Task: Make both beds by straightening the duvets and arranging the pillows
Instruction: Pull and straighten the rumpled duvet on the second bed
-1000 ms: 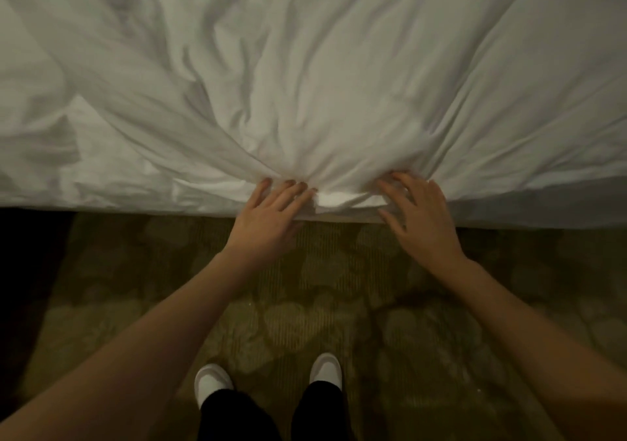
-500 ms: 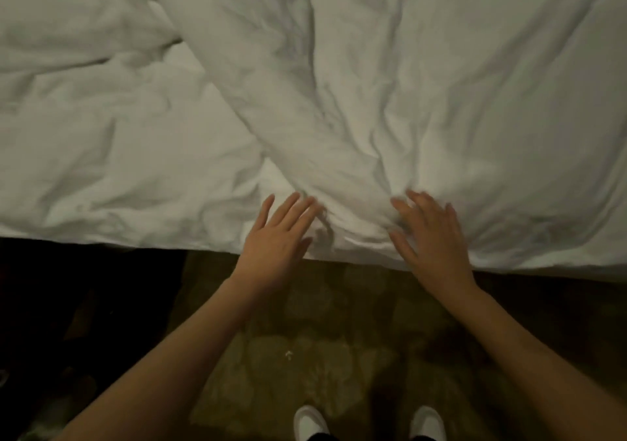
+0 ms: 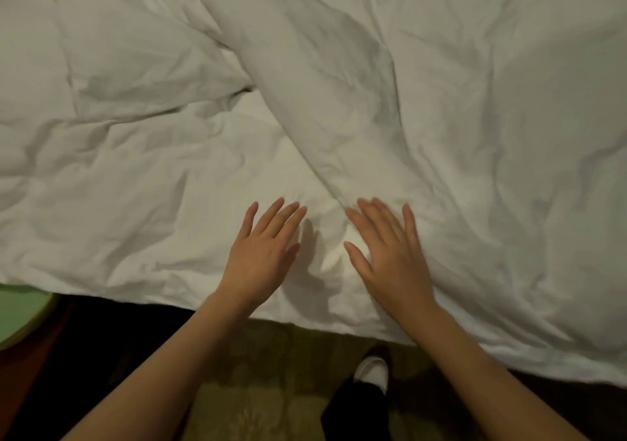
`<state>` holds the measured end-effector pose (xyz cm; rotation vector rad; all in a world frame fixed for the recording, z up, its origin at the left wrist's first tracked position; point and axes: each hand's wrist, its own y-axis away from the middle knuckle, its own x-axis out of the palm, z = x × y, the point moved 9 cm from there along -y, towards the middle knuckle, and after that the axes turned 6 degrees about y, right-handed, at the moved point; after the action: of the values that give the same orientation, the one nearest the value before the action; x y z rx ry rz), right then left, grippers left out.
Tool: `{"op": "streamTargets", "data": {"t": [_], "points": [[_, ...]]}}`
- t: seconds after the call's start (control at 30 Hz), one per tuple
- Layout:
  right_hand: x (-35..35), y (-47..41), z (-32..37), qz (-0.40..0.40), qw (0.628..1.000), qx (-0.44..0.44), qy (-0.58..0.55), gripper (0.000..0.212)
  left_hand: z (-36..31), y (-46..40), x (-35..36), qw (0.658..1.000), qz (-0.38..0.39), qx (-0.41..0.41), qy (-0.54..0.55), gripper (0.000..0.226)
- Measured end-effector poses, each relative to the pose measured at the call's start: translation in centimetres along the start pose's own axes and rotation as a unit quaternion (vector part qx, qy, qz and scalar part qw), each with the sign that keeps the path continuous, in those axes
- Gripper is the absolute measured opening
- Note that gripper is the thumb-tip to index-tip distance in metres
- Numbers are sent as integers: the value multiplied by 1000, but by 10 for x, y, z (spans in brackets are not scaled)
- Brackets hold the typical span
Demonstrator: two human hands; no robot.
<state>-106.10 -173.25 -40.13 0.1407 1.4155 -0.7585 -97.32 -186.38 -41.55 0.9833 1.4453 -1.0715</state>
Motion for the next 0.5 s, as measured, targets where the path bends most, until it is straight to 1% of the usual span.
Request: {"op": "streamTargets", "data": {"t": [0.1, 0.27, 0.4, 0.5], "points": [[15, -41, 16, -4, 1000, -14, 17, 47, 27, -33, 2, 1000, 1, -10, 12, 51], [44, -99, 42, 25, 1000, -15, 5, 50, 82, -79, -2, 1000, 7, -22, 17, 52], [57, -134, 39, -7, 999, 13, 29, 51, 110, -113, -7, 999, -9, -10, 39, 53], [60, -153, 29, -30, 997, 39, 55, 53, 122, -138, -3, 998, -22, 18, 62, 54]]}}
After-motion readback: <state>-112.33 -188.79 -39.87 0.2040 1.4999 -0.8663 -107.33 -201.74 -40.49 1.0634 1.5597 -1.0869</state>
